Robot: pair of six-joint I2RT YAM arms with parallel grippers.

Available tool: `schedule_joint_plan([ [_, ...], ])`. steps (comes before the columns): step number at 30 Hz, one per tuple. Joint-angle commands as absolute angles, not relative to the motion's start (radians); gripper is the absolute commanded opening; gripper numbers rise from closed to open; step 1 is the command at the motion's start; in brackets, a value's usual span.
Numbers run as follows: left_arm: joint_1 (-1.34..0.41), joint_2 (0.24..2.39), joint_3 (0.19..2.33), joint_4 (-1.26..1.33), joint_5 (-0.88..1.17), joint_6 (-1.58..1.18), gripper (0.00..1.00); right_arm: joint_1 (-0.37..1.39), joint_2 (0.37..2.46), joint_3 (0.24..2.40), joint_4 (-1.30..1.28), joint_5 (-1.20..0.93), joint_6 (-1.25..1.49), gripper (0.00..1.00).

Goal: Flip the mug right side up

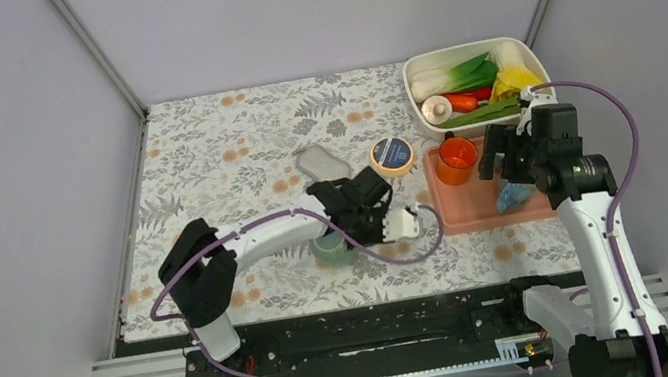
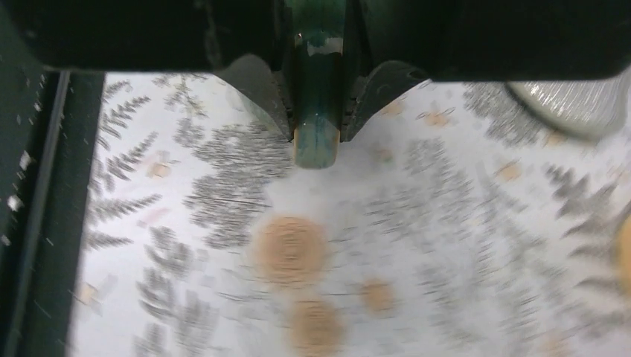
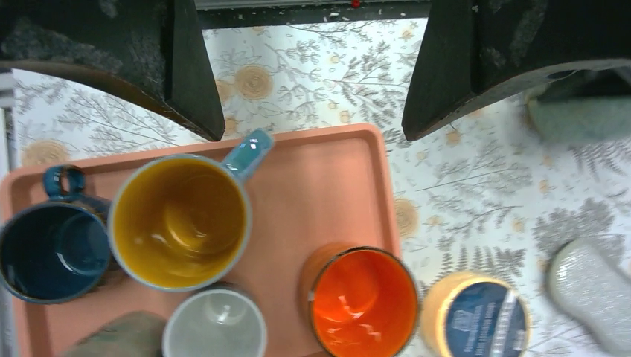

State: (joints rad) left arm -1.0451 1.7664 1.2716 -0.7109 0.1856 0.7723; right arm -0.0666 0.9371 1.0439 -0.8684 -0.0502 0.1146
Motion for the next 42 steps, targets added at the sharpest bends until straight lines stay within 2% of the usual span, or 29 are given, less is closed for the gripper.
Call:
schedule_joint_plan([
  [1, -0.912, 1.64, 1.367, -0.54, 0.231, 0.5, 0.0, 0.042, 0.882, 1.023, -0.814, -0.09, 0.214, 0.99],
  [7, -0.719, 1.606, 1.37, -0.412, 0.376, 0.188, 0.0, 0.325, 0.919, 0.921, -0.612, -0.056, 0.369, 1.0],
  [11, -0.608, 1.572, 1.372, -0.339, 0.472, -0.014, 0.0, 0.541, 0.993, 0.845, -0.353, -0.11, 0.442, 0.99],
  [14, -0.574, 1.555, 1.423, -0.342, 0.513, -0.115, 0.0, 0.645, 1.087, 0.867, -0.201, -0.17, 0.471, 1.0],
  [18, -0.559, 1.518, 1.467, -0.352, 0.566, -0.178, 0.0, 0.666, 1.14, 0.832, 0.08, -0.266, 0.589, 0.99],
  [24, -0.557, 1.496, 1.597, -0.439, 0.59, -0.177, 0.0, 0.668, 1.112, 0.805, 0.129, -0.235, 0.629, 0.99],
  [34, -0.56, 1.529, 1.735, -0.502, 0.741, -0.253, 0.0, 0.691, 1.081, 0.755, 0.416, -0.435, 0.723, 0.98],
  [40, -0.568, 1.521, 1.715, -0.492, 0.766, -0.249, 0.0, 0.746, 1.061, 0.799, 0.422, -0.439, 0.638, 0.88],
  [41, -0.568, 1.519, 1.71, -0.489, 0.765, -0.247, 0.0, 0.746, 1.059, 0.798, 0.435, -0.439, 0.642, 0.83],
  [42, -0.567, 1.52, 1.708, -0.485, 0.772, -0.248, 0.0, 0.747, 1.058, 0.8, 0.446, -0.442, 0.649, 0.73],
])
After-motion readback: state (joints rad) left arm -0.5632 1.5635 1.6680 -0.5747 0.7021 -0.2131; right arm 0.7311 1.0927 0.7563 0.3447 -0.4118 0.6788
